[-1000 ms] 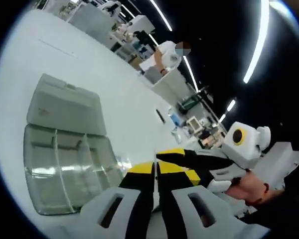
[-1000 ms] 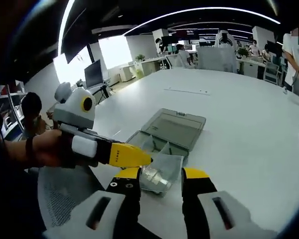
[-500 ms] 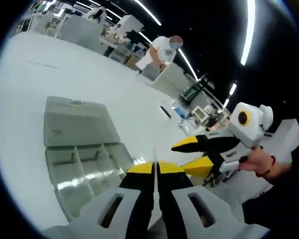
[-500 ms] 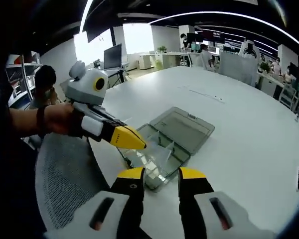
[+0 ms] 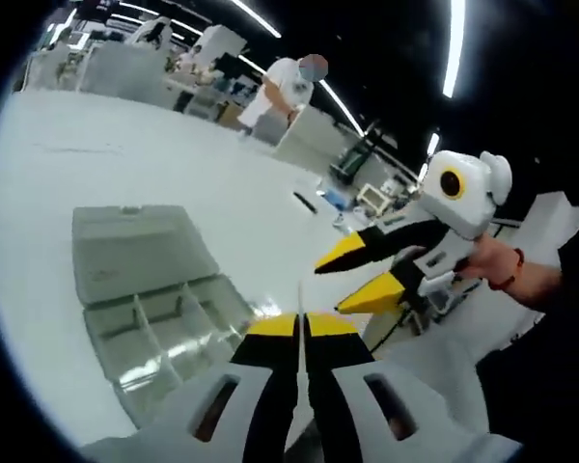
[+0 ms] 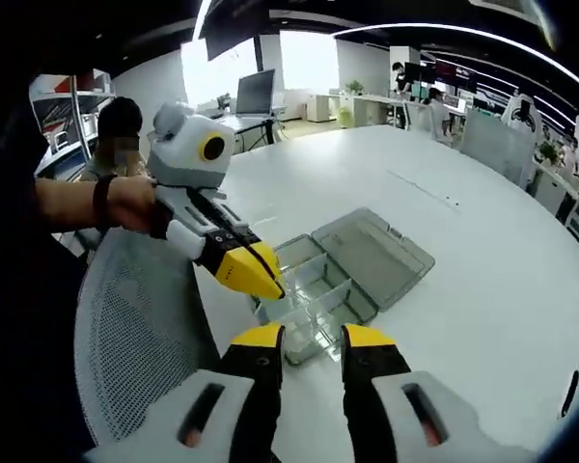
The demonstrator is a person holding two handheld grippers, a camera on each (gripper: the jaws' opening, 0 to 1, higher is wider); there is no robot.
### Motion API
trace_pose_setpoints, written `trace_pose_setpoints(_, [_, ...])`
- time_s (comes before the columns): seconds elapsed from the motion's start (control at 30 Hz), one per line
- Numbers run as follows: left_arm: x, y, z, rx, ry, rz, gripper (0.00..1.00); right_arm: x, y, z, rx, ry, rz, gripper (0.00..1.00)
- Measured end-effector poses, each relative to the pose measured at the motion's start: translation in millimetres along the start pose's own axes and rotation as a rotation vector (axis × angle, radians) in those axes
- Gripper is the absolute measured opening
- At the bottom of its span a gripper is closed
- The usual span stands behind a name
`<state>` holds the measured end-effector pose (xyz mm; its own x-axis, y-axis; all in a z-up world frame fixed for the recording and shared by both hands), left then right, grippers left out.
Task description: Insert the divider into the dual guide fixture by aligning both edges with the guide slots and pushing it downward to the bottom, including one-sided entry, uneven engagement, binding, and posture correction.
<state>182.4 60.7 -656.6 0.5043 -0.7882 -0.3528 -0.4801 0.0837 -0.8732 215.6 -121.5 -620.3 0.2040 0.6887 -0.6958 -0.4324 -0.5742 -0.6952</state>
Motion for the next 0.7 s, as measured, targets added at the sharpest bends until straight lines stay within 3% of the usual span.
trace_pose_setpoints(0.1, [-1.5,-2.3,-0.2,0.022,0.012,0.001,0.0,-0.4,-2.3,-0.3,-0.064,-0.024,0.041,0.2])
trace_pose_setpoints(0.17, [-1.6,-3.4,0.2,0.094,0.018,0.01,0.0,0.2,-4.8,0.7,-0.102,-0.044,0.048,0.2])
trace_pose_setpoints(0.4, [2.2,-4.2,-3.9,0.183,0.024,0.074,0.0,7.1,-10.6,3.8,-0.161,-0.104,0.08,0.18])
trace_pose_setpoints(0.7, [4.2,-7.5,-12.4,0.293,0.114,0.117,0.0,14.8,-9.1,3.8,-0.232,-0.202,0.166,0.09])
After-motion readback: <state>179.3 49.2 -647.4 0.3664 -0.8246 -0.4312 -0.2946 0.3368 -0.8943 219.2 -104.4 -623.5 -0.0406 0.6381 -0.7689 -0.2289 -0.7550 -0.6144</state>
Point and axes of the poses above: the point that each gripper's makers call its tool centre point, and the gripper's own axes: x roughly forward along the fingers, z roughly to its left, y roughly out of its underside, the point moved 10 cm from there along -x, roughly backward along the fingers, and after that the axes turned 12 degrees about x, right-handed, at the moved point
